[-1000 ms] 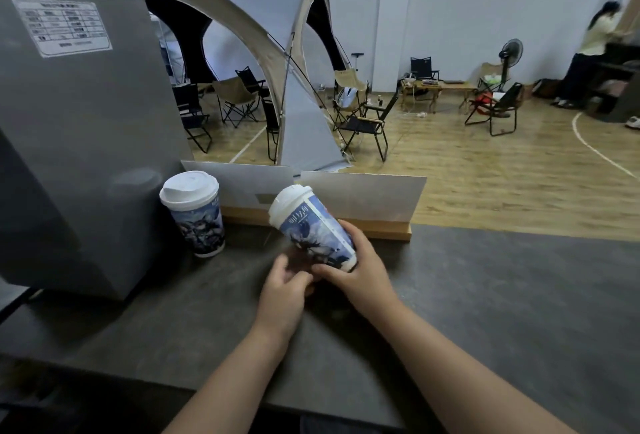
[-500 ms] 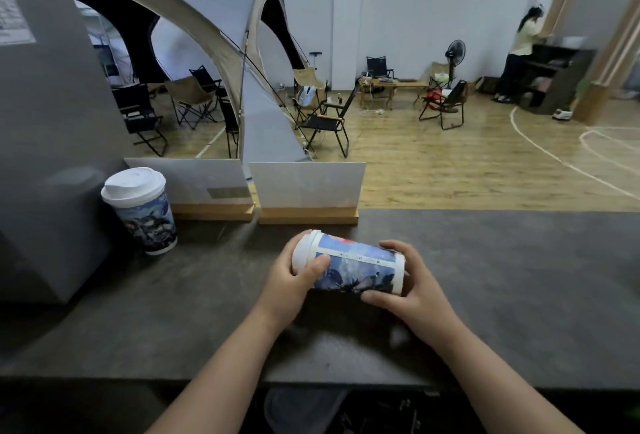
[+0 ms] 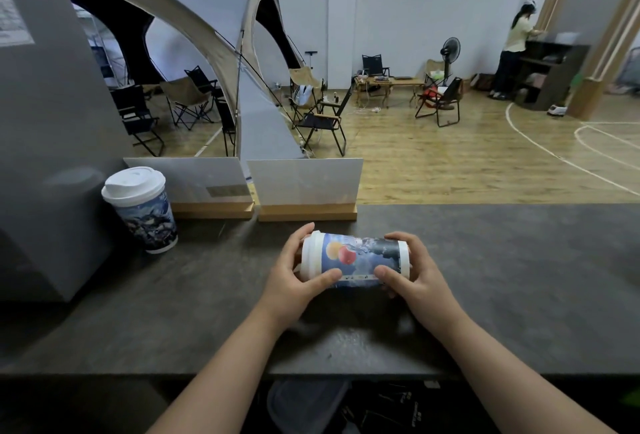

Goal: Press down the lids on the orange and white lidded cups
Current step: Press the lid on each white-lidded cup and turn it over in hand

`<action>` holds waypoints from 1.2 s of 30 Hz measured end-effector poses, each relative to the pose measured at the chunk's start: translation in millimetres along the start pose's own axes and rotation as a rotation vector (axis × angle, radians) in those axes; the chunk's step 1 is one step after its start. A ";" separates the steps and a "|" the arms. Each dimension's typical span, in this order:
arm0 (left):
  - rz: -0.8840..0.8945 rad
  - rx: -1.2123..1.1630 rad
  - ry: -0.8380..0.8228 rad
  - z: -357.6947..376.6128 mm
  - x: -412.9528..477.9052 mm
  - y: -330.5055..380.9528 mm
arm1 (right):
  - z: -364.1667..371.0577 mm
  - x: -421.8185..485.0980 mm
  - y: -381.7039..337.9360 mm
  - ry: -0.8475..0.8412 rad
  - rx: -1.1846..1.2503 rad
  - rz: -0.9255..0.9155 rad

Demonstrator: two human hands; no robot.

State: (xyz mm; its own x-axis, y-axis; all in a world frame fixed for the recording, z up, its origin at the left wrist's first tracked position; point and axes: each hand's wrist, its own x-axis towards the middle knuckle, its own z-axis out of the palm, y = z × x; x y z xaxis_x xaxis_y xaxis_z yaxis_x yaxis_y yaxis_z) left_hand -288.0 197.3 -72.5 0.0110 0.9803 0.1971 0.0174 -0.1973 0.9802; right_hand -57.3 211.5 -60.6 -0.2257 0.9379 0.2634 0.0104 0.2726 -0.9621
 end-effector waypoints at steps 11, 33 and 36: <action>0.013 -0.029 -0.008 -2.0 1.7 -0.3 | 2.4 -3.5 1.3 0.010 -0.051 -0.034; -0.007 -0.064 -0.034 -3.8 1.0 1.5 | -3.6 3.2 13.4 0.074 0.026 -0.109; 0.033 0.059 -0.090 2.9 -0.7 1.7 | -4.2 1.2 16.2 0.139 0.027 -0.151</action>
State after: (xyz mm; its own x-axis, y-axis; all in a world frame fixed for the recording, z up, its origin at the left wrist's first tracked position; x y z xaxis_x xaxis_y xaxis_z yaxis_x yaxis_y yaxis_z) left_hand -285.1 196.3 -71.0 0.1018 0.9692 0.2242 0.0741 -0.2322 0.9698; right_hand -53.3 217.9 -75.6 -0.0860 0.9079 0.4103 -0.0398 0.4083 -0.9120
